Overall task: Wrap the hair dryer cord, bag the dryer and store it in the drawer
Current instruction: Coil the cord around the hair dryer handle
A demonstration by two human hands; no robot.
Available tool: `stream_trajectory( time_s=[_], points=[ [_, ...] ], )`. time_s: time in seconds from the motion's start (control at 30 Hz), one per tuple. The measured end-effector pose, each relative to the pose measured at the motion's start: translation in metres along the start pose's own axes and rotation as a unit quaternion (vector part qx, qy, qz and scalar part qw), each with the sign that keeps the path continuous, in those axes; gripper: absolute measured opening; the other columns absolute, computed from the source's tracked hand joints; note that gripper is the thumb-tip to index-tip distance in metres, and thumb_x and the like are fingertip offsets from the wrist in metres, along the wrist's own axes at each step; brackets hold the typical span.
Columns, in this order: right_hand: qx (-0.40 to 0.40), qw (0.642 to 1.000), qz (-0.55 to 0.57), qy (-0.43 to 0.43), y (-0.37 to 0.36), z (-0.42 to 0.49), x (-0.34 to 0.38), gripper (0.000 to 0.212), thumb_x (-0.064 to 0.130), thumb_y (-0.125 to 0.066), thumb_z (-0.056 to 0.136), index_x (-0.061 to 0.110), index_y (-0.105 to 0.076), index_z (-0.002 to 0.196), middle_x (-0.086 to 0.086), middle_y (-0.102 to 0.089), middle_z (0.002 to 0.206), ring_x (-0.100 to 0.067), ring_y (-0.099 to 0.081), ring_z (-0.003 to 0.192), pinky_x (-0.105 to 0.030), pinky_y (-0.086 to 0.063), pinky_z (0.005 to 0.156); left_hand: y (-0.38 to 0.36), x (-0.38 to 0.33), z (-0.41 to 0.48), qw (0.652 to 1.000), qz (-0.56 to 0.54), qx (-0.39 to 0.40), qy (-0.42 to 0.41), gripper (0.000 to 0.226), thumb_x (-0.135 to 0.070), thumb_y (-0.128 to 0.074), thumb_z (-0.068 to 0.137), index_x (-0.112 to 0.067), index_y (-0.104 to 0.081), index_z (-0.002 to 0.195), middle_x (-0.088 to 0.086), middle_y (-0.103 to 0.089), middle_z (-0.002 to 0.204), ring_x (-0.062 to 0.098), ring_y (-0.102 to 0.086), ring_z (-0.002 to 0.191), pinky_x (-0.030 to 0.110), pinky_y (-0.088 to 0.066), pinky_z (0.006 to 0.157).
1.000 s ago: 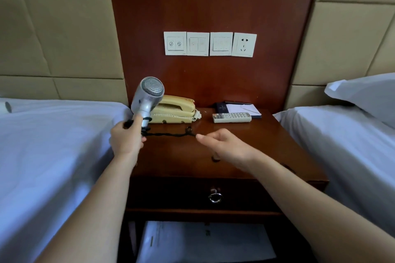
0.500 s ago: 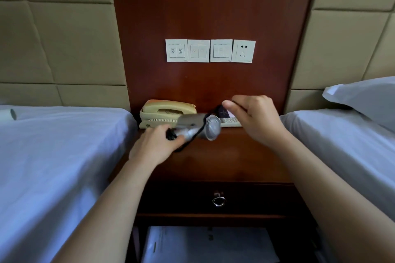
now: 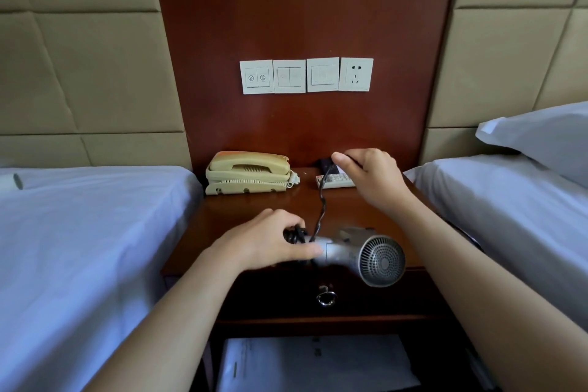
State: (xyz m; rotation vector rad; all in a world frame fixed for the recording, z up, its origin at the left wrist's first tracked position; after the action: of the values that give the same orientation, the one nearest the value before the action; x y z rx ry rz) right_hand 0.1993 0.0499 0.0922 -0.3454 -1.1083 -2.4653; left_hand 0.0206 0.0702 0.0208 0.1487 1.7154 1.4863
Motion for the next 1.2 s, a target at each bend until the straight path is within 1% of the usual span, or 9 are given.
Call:
stream_trajectory(
  time_s=[0.13, 0.27, 0.43, 0.5, 0.6, 0.77, 1.0, 1.1, 1.2],
  points=[
    [0.051, 0.998, 0.040, -0.015, -0.006, 0.004, -0.023, 0.054, 0.042, -0.052, 0.091, 0.017, -0.027, 0.050, 0.004, -0.025, 0.049, -0.011, -0.023, 0.046, -0.032, -0.018, 0.050, 0.002, -0.004, 0.001, 0.997, -0.020, -0.032, -0.060, 0.034, -0.064, -0.046, 0.067, -0.030, -0.052, 0.063, -0.007, -0.048, 0.067, 0.013, -0.046, 0.060, 0.038, -0.044, 0.064],
    [0.091, 0.983, 0.155, -0.036, -0.013, -0.001, -0.049, 0.050, 0.033, -0.059, 0.089, 0.016, -0.032, 0.049, 0.008, -0.027, 0.045, -0.007, -0.025, 0.043, -0.025, -0.022, 0.047, 0.013, -0.010, -0.001, 0.982, -0.114, -0.082, -0.129, 0.031, -0.051, -0.045, 0.071, -0.022, -0.051, 0.062, -0.003, -0.045, 0.063, 0.009, -0.040, 0.060, 0.034, -0.034, 0.061],
    [0.187, 0.943, 0.263, -0.086, -0.039, -0.017, -0.069, 0.053, -0.014, -0.053, 0.084, 0.024, -0.064, 0.048, 0.009, -0.061, 0.046, 0.003, -0.055, 0.048, -0.014, -0.044, 0.056, 0.012, -0.003, -0.004, 0.935, -0.336, -0.084, -0.073, 0.042, -0.038, -0.051, 0.069, 0.004, -0.052, 0.075, 0.006, -0.049, 0.049, 0.015, -0.044, 0.033, 0.014, -0.027, 0.034],
    [0.200, 0.954, 0.211, -0.070, -0.050, -0.022, -0.069, 0.042, -0.002, -0.056, 0.088, 0.025, -0.060, 0.056, 0.007, -0.056, 0.049, 0.000, -0.051, 0.050, -0.021, -0.042, 0.058, 0.013, 0.003, -0.003, 0.915, -0.386, -0.108, -0.040, 0.032, -0.032, -0.045, 0.075, 0.000, -0.051, 0.071, 0.007, -0.050, 0.043, 0.016, -0.041, 0.029, 0.012, -0.023, 0.033],
    [0.279, 0.946, 0.151, -0.060, -0.066, -0.036, -0.059, 0.042, 0.029, -0.051, 0.094, 0.023, -0.059, 0.054, 0.010, -0.047, 0.043, -0.004, -0.039, 0.043, -0.019, -0.033, 0.049, 0.016, 0.017, 0.001, 0.885, -0.445, -0.136, 0.012, 0.042, -0.035, -0.035, 0.086, -0.002, -0.049, 0.064, 0.012, -0.046, 0.042, 0.015, -0.032, 0.027, 0.017, -0.017, 0.037],
    [0.362, 0.927, 0.084, -0.056, -0.066, -0.041, -0.030, 0.046, 0.036, -0.047, 0.095, 0.016, -0.059, 0.055, 0.006, -0.047, 0.046, -0.009, -0.038, 0.043, -0.020, -0.034, 0.050, 0.014, 0.047, 0.006, 0.817, -0.526, -0.198, 0.130, 0.047, -0.039, -0.032, 0.096, -0.003, -0.053, 0.074, 0.011, -0.048, 0.044, 0.015, -0.031, 0.027, 0.014, -0.020, 0.035],
    [0.375, 0.927, 0.001, 0.001, -0.048, -0.037, 0.025, 0.038, 0.034, -0.052, 0.091, 0.018, -0.064, 0.059, -0.007, -0.062, 0.065, -0.016, -0.052, 0.056, -0.023, -0.039, 0.055, 0.015, 0.048, 0.008, 0.848, -0.393, -0.320, 0.155, 0.028, -0.042, -0.046, 0.094, -0.018, -0.062, 0.093, 0.011, -0.057, 0.054, 0.012, -0.041, 0.029, 0.015, -0.026, 0.032],
    [0.368, 0.929, 0.000, 0.042, -0.032, -0.030, 0.042, 0.027, 0.027, -0.054, 0.091, 0.014, -0.070, 0.074, 0.001, -0.062, 0.063, -0.006, -0.051, 0.054, -0.020, -0.038, 0.054, 0.018, 0.044, 0.005, 0.881, -0.315, -0.325, 0.137, 0.021, -0.042, -0.048, 0.093, -0.027, -0.063, 0.090, 0.007, -0.063, 0.066, 0.011, -0.051, 0.033, 0.019, -0.035, 0.034],
    [0.316, 0.947, 0.005, 0.067, -0.015, -0.021, 0.052, 0.025, 0.023, -0.054, 0.091, 0.017, -0.067, 0.070, 0.007, -0.057, 0.059, -0.001, -0.049, 0.052, -0.014, -0.035, 0.051, 0.018, 0.030, 0.006, 0.928, -0.207, -0.294, 0.097, 0.019, -0.046, -0.047, 0.092, -0.036, -0.061, 0.083, 0.001, -0.066, 0.071, 0.011, -0.061, 0.042, 0.025, -0.044, 0.047]
  ],
)
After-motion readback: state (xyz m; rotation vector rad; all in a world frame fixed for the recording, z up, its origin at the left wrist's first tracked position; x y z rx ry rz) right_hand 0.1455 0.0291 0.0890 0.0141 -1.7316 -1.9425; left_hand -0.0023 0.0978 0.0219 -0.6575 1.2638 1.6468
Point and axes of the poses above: each hand's wrist, its own z-axis towards the middle knuckle, its own y-axis out of the back of the hand, x = y × z, the point moved 5 cm from there along z, towards the middle knuckle
